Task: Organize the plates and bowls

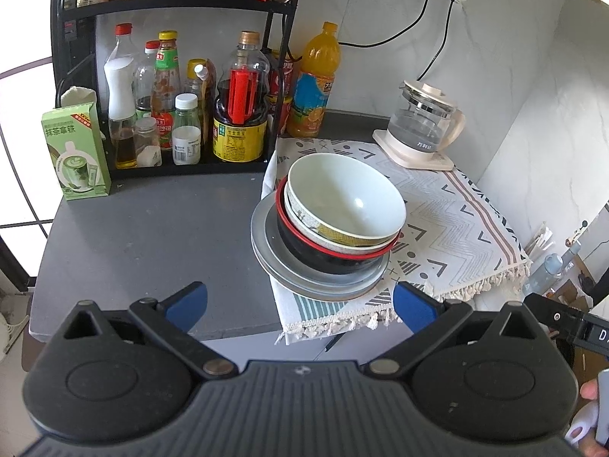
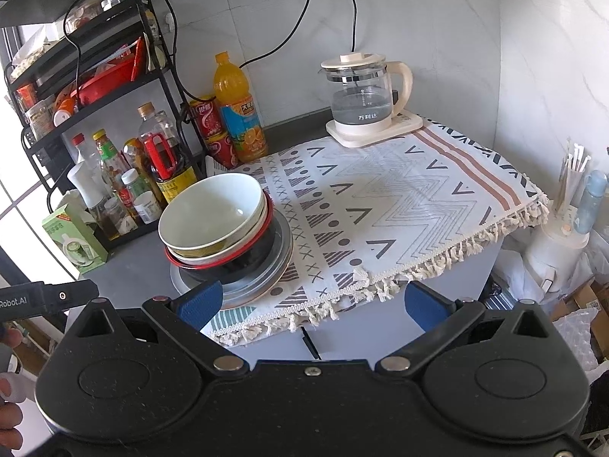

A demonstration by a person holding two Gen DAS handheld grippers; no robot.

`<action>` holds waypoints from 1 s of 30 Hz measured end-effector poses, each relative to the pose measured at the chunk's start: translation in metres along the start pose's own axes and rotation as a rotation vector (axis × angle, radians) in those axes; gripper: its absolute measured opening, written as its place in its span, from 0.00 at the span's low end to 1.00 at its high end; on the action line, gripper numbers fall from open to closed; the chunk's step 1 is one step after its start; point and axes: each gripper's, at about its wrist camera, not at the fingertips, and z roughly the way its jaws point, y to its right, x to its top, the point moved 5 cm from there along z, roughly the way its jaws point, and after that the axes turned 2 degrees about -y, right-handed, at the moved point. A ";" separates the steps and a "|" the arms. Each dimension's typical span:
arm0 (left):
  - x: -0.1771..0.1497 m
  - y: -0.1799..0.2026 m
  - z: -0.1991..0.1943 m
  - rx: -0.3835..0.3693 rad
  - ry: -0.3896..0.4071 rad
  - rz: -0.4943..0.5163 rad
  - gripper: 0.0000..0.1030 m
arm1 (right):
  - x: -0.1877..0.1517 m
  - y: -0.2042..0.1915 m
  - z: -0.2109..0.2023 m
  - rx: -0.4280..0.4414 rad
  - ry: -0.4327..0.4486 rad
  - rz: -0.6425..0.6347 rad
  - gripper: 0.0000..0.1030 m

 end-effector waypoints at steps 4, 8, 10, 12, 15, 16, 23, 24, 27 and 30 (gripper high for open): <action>0.000 0.000 0.000 0.001 -0.001 -0.002 1.00 | 0.000 -0.001 0.000 0.001 0.000 0.001 1.00; -0.001 0.000 0.001 0.000 -0.004 0.000 1.00 | 0.000 0.000 0.000 -0.002 -0.002 0.002 1.00; -0.001 0.000 0.001 -0.001 -0.003 0.004 1.00 | -0.001 -0.001 0.001 -0.004 -0.004 0.004 1.00; -0.001 0.001 0.002 -0.002 -0.002 0.005 1.00 | -0.002 -0.001 0.001 -0.005 -0.003 0.005 1.00; -0.001 0.002 0.002 -0.003 -0.005 0.008 1.00 | -0.002 0.000 0.001 -0.008 -0.002 0.009 1.00; -0.001 0.003 0.003 -0.003 -0.005 0.010 1.00 | -0.002 0.001 0.001 -0.009 -0.003 0.010 1.00; 0.000 0.009 0.004 -0.012 -0.004 0.023 1.00 | -0.004 0.005 0.002 -0.009 -0.008 0.023 1.00; 0.001 0.010 0.004 -0.014 -0.003 0.027 1.00 | -0.004 0.005 0.002 -0.009 -0.010 0.023 1.00; 0.001 0.014 0.002 -0.014 0.010 0.046 1.00 | -0.006 0.006 0.003 -0.010 -0.015 0.027 1.00; 0.001 0.016 0.002 -0.015 0.012 0.054 1.00 | -0.007 0.007 0.004 -0.010 -0.020 0.029 1.00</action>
